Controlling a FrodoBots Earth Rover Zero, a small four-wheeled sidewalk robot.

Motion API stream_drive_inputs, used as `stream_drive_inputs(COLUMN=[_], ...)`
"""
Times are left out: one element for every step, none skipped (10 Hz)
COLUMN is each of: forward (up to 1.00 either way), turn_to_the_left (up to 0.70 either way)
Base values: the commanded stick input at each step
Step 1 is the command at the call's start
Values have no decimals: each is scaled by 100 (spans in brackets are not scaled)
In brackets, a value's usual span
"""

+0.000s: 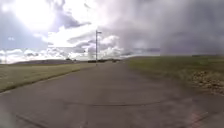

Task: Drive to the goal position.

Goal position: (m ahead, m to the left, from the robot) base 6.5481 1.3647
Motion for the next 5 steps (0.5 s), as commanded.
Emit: stream_drive_inputs(forward=[100, 100, 100, 100, 100], turn_to_the_left=[0, 0, 0, 0, 0])
